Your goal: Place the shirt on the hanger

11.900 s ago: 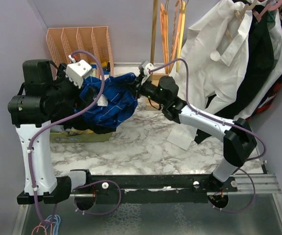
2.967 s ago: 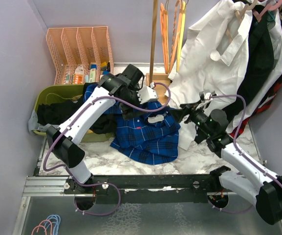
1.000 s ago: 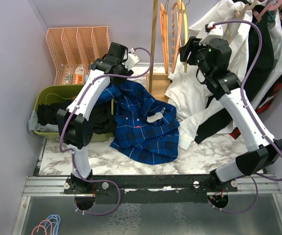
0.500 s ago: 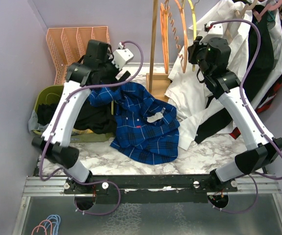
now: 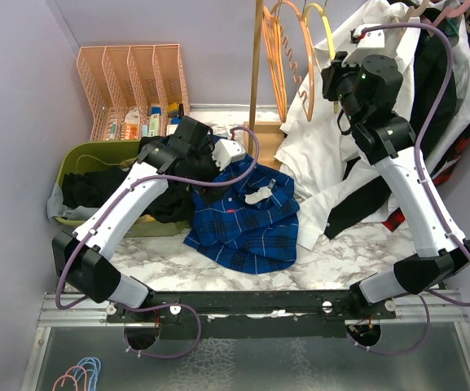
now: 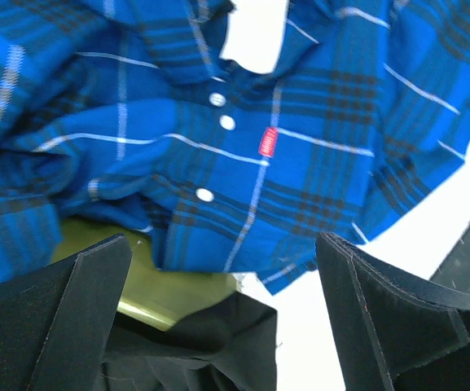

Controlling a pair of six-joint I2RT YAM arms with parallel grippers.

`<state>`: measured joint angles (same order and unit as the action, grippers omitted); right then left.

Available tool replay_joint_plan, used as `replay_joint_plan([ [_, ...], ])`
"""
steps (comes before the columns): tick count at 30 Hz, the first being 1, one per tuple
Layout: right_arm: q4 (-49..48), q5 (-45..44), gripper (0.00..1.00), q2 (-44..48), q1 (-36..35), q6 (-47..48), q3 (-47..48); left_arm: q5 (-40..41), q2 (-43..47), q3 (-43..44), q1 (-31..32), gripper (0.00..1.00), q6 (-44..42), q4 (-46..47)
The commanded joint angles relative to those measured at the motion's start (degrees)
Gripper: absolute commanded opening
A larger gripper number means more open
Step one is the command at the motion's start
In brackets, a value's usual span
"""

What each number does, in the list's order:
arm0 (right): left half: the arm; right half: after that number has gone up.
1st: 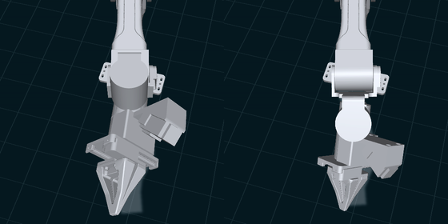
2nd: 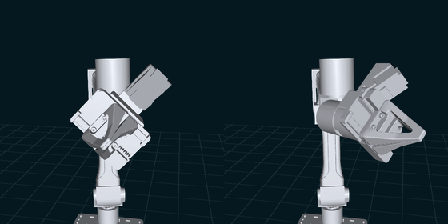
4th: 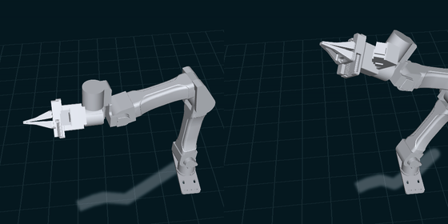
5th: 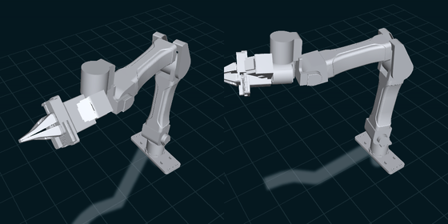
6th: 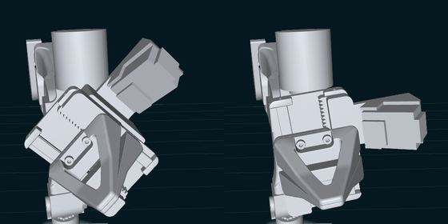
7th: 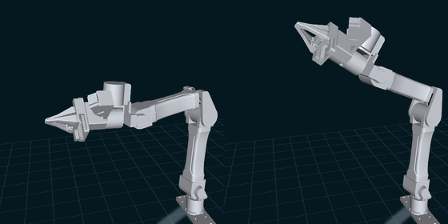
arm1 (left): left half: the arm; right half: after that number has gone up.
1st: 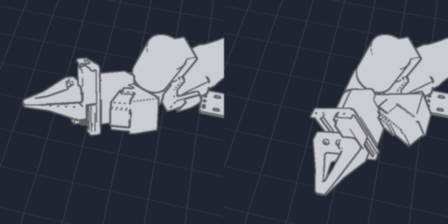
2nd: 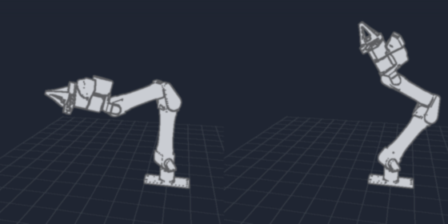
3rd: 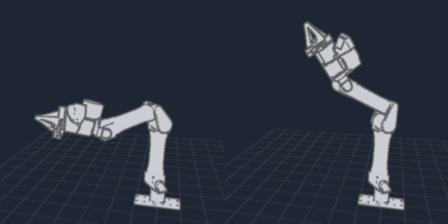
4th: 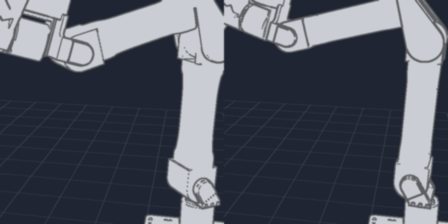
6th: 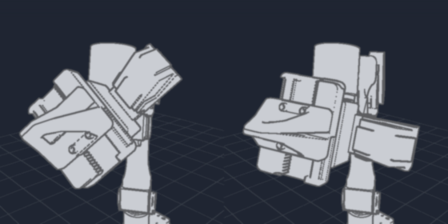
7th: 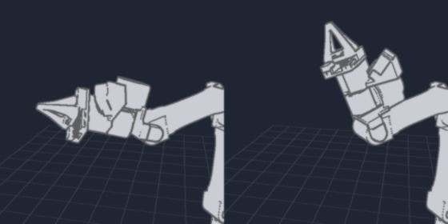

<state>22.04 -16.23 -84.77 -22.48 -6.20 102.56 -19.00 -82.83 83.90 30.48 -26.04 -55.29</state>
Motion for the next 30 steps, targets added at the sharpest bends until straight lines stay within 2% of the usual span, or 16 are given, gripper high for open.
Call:
replay_joint_plan([
  [1,0.32,-2.08,0.01,4.36,0.07,1.37,4.37,12.66,-0.86,1.56,-0.01,0.99,8.78,12.32],
  [4,-0.06,-3.39,0.01,7.85,0.08,1.15,0.76,17.15,-2.92,3.02,0.02,0.99,11.19,13.67],
  [10,-1.89,-4.22,0.01,12.20,0.12,1.30,-3.83,7.56,-4.67,1.01,0.06,0.99,17.00,15.19],
  [13,-0.21,-4.22,0.01,12.92,0.13,1.26,-3.02,7.15,-5.76,0.54,0.18,0.99,19.82,16.21],
  [20,7.21,-3.03,0.01,20.75,0.08,-3.43,-10.10,17.38,-8.57,0.91,3.83,0.99,25.88,21.62],
  [23,11.02,-3.51,0.01,27.76,0.07,-6.89,-16.64,24.67,-10.26,0.21,7.89,0.99,24.84,24.24],
  [27,16.88,-2.64,0.01,36.96,0.14,-11.38,-23.65,30.47,-12.48,-1.96,12.27,0.98,22.49,29.93],
  [30,22.76,0.86,0.01,43.62,0.09,-17.68,-27.34,37.15,-16.35,-2.62,13.09,0.87,23.40,33.29],
])
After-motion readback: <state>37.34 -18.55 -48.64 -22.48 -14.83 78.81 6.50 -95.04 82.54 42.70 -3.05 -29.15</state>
